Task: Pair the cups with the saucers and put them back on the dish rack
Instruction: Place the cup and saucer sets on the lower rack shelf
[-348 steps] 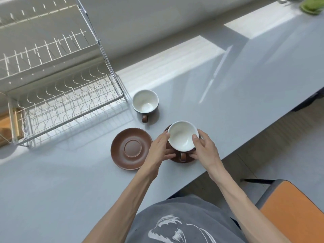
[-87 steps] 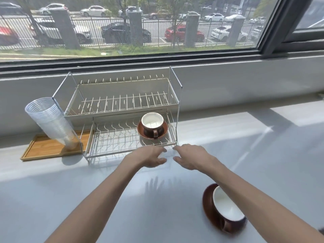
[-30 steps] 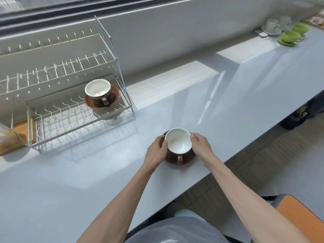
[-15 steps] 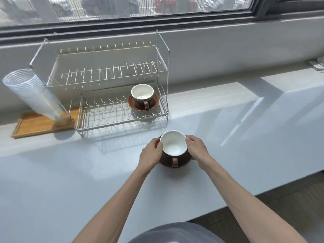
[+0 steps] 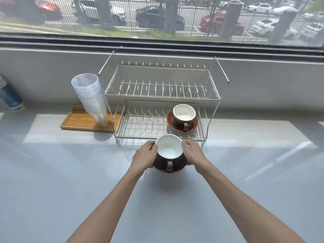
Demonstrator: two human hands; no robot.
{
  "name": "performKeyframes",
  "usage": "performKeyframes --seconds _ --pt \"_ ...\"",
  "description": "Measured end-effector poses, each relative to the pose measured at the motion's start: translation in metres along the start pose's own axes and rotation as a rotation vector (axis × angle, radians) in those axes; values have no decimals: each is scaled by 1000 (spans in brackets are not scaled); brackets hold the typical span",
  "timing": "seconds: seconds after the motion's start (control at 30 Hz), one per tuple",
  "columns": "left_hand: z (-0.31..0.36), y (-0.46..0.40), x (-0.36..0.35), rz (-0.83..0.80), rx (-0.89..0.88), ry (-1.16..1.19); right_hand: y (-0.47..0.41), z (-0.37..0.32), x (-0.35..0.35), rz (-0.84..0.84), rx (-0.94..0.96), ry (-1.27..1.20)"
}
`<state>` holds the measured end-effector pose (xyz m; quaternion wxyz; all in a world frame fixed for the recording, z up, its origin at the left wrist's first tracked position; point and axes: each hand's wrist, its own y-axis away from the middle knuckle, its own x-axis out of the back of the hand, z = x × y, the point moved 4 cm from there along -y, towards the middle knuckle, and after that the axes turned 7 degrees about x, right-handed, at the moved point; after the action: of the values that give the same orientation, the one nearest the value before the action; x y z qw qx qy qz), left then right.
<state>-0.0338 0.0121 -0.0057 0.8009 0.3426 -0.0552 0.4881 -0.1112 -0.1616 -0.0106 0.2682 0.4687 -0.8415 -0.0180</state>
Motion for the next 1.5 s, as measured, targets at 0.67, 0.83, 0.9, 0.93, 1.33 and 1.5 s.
performKeyframes --seconds 0.67,0.83,0.9,0.93,1.33,1.5 --pt "34 -138 91 192 56 30 -135 -92 -84 -73 94 63" --pt "35 -156 87 182 61 104 -159 -86 -88 -23 73 116" --pt "36 -160 86 165 74 134 -167 -80 -89 -44 39 140" --pt "37 -161 85 157 81 138 -170 -77 -90 -55 27 142" --pt "44 -158 81 80 59 26 -167 -80 -89 -158 83 181" --pt "47 -141 83 46 11 -186 -151 -86 -80 -233 167 232"
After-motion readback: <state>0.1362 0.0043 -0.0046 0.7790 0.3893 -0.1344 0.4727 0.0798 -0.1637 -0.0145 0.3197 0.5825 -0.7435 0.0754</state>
